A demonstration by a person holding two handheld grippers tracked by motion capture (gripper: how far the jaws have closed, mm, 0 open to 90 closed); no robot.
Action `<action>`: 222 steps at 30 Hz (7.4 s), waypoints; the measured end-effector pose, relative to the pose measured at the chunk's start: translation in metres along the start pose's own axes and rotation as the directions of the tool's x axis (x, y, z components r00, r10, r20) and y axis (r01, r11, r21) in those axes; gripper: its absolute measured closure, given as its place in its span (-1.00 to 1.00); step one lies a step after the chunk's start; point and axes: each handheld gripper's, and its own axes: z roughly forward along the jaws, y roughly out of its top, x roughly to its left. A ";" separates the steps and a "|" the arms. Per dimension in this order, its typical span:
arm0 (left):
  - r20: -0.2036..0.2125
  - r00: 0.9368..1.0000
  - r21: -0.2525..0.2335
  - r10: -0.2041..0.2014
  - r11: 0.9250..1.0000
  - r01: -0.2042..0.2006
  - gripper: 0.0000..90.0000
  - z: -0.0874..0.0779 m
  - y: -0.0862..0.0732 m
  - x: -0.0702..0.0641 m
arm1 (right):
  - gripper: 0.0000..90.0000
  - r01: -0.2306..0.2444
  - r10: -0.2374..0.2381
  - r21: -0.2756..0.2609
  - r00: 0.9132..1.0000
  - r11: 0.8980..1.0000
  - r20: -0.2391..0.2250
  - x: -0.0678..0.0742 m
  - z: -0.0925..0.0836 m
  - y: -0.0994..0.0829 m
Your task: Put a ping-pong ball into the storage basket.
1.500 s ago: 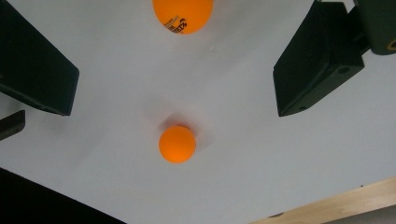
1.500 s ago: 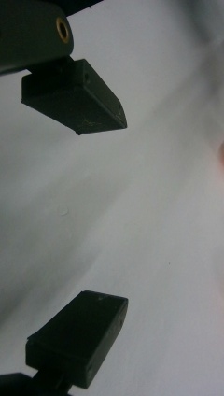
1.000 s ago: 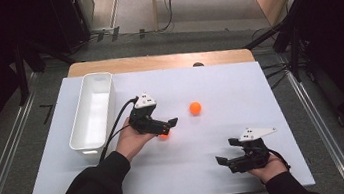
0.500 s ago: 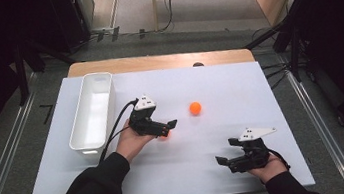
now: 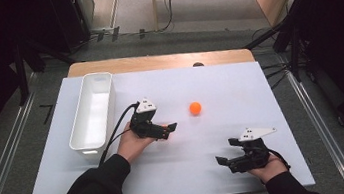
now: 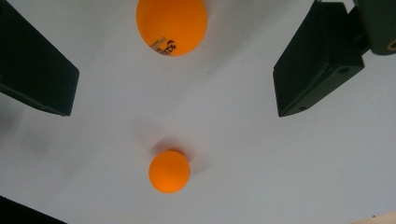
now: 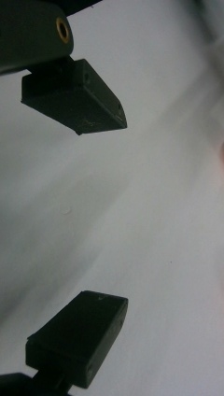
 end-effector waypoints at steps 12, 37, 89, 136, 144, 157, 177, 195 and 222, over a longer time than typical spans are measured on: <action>-0.003 1.000 0.012 -0.012 1.000 0.012 -0.99 0.001 -0.009 0.002 | -0.74 0.010 -0.010 0.004 1.000 1.000 0.002 0.000 0.000 0.000; -0.032 0.999 0.109 0.027 0.994 -0.023 -0.99 0.017 -0.028 0.000 | -0.74 0.012 -0.012 0.009 1.000 1.000 0.002 0.001 0.001 0.000; -0.088 0.990 0.147 0.112 0.984 -0.099 0.11 0.014 -0.031 -0.015 | -0.74 0.034 -0.034 0.022 0.999 0.999 0.016 0.001 0.001 -0.001; -0.047 0.994 0.042 0.095 0.995 -0.093 0.12 -0.013 -0.011 -0.017 | -0.74 0.040 -0.040 0.036 0.999 0.999 0.013 0.003 0.003 -0.001; -0.037 0.994 0.036 0.102 0.994 -0.100 0.12 -0.019 -0.006 -0.020 | -0.74 0.046 -0.046 0.040 0.999 0.998 0.014 0.002 0.003 -0.001; -0.024 0.994 0.011 0.107 0.994 -0.107 0.12 -0.035 0.007 -0.023 | -0.74 0.052 -0.052 0.041 0.998 0.998 0.017 0.002 0.004 -0.001; -0.011 0.993 0.030 0.116 0.993 -0.116 0.12 -0.052 0.017 -0.024 | -0.74 0.049 -0.049 0.042 0.999 0.998 0.017 0.002 0.004 -0.001; -0.012 0.994 0.033 0.107 0.994 -0.107 0.12 -0.058 0.021 -0.021 | -0.74 0.047 -0.048 0.046 0.999 0.998 0.019 0.002 0.004 -0.001; -0.074 0.997 0.036 0.036 0.999 -0.033 0.11 -0.077 0.023 0.000 | -0.74 0.054 -0.055 0.045 0.998 0.998 0.018 0.002 0.004 -0.001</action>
